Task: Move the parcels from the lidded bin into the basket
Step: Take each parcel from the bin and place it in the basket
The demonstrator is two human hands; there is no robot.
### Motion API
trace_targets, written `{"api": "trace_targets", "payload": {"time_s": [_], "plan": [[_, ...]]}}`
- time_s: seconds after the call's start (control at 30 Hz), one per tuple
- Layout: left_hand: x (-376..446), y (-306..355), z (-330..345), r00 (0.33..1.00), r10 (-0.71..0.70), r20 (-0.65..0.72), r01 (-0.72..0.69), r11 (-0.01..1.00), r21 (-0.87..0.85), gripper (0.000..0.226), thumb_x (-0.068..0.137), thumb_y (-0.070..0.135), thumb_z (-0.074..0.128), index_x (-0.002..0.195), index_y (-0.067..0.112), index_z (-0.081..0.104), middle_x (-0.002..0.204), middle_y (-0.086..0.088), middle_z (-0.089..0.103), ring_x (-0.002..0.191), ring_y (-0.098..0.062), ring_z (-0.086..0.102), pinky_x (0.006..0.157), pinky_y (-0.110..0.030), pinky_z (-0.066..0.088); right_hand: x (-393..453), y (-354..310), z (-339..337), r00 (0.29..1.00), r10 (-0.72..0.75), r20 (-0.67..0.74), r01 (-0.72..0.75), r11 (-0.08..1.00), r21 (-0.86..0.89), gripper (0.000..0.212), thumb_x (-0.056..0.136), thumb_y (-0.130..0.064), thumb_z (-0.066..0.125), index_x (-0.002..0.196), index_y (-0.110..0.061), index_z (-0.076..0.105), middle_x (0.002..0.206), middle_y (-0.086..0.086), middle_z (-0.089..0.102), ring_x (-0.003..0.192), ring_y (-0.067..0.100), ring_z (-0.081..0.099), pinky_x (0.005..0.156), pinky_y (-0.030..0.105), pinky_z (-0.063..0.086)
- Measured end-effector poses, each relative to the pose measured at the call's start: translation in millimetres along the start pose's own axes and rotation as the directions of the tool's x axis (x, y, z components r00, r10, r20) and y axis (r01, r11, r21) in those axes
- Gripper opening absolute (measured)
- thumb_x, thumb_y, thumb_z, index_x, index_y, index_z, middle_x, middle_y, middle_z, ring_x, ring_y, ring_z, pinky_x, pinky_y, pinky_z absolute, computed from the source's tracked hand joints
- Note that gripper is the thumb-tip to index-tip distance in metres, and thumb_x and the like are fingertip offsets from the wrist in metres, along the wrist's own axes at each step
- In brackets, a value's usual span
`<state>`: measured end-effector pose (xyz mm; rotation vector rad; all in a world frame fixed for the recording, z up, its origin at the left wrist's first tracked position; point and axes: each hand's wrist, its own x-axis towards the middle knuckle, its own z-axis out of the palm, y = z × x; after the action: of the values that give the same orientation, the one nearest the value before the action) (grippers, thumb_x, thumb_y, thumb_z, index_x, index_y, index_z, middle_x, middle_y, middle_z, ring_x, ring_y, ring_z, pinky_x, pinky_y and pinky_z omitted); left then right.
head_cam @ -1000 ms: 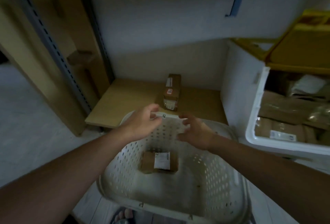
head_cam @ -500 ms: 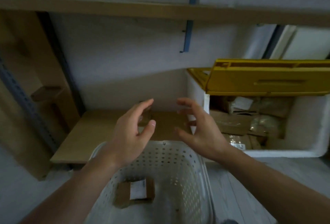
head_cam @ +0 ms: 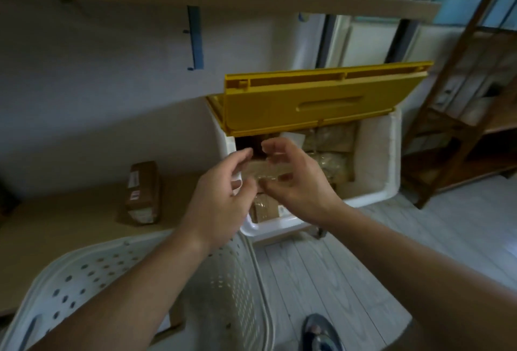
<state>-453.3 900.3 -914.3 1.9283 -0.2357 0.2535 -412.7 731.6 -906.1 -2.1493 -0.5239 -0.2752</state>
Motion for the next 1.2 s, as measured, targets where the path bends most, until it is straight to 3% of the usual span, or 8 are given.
{"api": "trace_targets", "payload": {"time_s": [0.13,0.33,0.5,0.6,0.77,0.9,1.07,1.2], "plan": [[20.9,2.2,38.0,0.994,-0.100,0.041,0.102,0.994,-0.042,0.074,0.085,0.044,0.052,0.155,0.027,0.036,0.152,0.007,0.049,0.139,-0.004,0.045,0.116,-0.038,0.040,5.4,30.4,-16.4,0.992,0.084,-0.095,-0.090,0.994,-0.061,0.055,0.084,-0.015,0.077,0.134,-0.019,0.055,0.126,-0.009,0.062,0.113,0.007,0.059,0.094,0.031,0.053],[66.7,-6.4,66.1,0.971,-0.238,-0.035,0.234,0.968,-0.096,0.065,0.078,0.052,0.054,0.141,0.040,0.047,0.125,0.023,0.060,0.126,-0.008,0.053,0.113,-0.048,0.039,30.7,75.8,-25.1,0.935,0.262,-0.241,-0.285,0.956,-0.065,0.064,0.083,-0.022,0.075,0.140,-0.020,0.046,0.128,-0.007,0.049,0.120,0.015,0.052,0.101,0.034,0.047],[87.8,-0.6,82.8,0.965,-0.255,-0.068,0.251,0.966,-0.061,0.049,0.093,0.022,0.062,0.138,0.031,0.045,0.124,0.003,0.059,0.109,-0.021,0.060,0.087,-0.036,0.050,57.2,95.9,-21.5,0.876,0.384,-0.291,-0.395,0.918,0.024,0.076,0.084,-0.027,0.074,0.148,-0.014,0.035,0.140,0.006,0.044,0.131,0.026,0.045,0.113,0.044,0.040],[95.8,-5.6,89.2,0.959,-0.274,-0.071,0.272,0.961,-0.048,0.057,0.094,0.021,0.063,0.146,0.028,0.041,0.134,0.003,0.056,0.120,-0.022,0.056,0.100,-0.041,0.048,67.4,99.8,-18.7,0.853,0.415,-0.317,-0.433,0.901,0.014,0.074,0.083,-0.032,0.076,0.144,-0.009,0.040,0.140,0.010,0.047,0.132,0.030,0.045,0.113,0.048,0.038],[92.5,-5.5,96.0,0.971,-0.233,-0.052,0.230,0.972,-0.056,0.067,0.094,0.013,0.063,0.153,0.027,0.034,0.145,0.007,0.050,0.132,-0.016,0.048,0.111,-0.038,0.041,69.9,93.1,-21.8,0.849,0.434,-0.300,-0.427,0.899,0.094,0.063,0.083,-0.030,0.074,0.137,-0.014,0.046,0.131,0.006,0.048,0.124,0.026,0.048,0.107,0.039,0.039],[89.7,-4.4,93.1,0.974,-0.222,-0.042,0.219,0.973,-0.074,0.067,0.095,0.008,0.062,0.153,0.023,0.033,0.131,0.013,0.048,0.126,-0.009,0.046,0.099,-0.025,0.037,67.1,89.8,-24.1,0.859,0.445,-0.253,-0.428,0.896,0.120,0.064,0.082,-0.029,0.075,0.137,-0.015,0.046,0.131,0.006,0.045,0.123,0.027,0.049,0.108,0.046,0.043],[89.6,-9.5,87.2,0.971,-0.238,-0.018,0.235,0.967,-0.101,0.065,0.095,0.004,0.063,0.151,0.019,0.035,0.107,0.029,0.044,0.100,0.005,0.049,0.087,-0.014,0.036,63.1,86.8,-31.5,0.853,0.462,-0.242,-0.421,0.884,0.203,0.061,0.083,-0.026,0.075,0.135,-0.015,0.044,0.131,0.005,0.045,0.116,0.025,0.051,0.097,0.041,0.046],[94.1,-19.1,80.2,0.967,-0.253,-0.031,0.246,0.958,-0.151,0.064,0.089,0.002,0.068,0.146,0.019,0.045,0.119,0.016,0.060,0.119,-0.009,0.059,0.096,-0.024,0.048,58.7,82.8,-33.3,0.843,0.472,-0.259,-0.411,0.874,0.258,0.062,0.083,-0.026,0.074,0.135,-0.017,0.040,0.129,0.004,0.043,0.111,0.022,0.051,0.092,0.040,0.047]]}}
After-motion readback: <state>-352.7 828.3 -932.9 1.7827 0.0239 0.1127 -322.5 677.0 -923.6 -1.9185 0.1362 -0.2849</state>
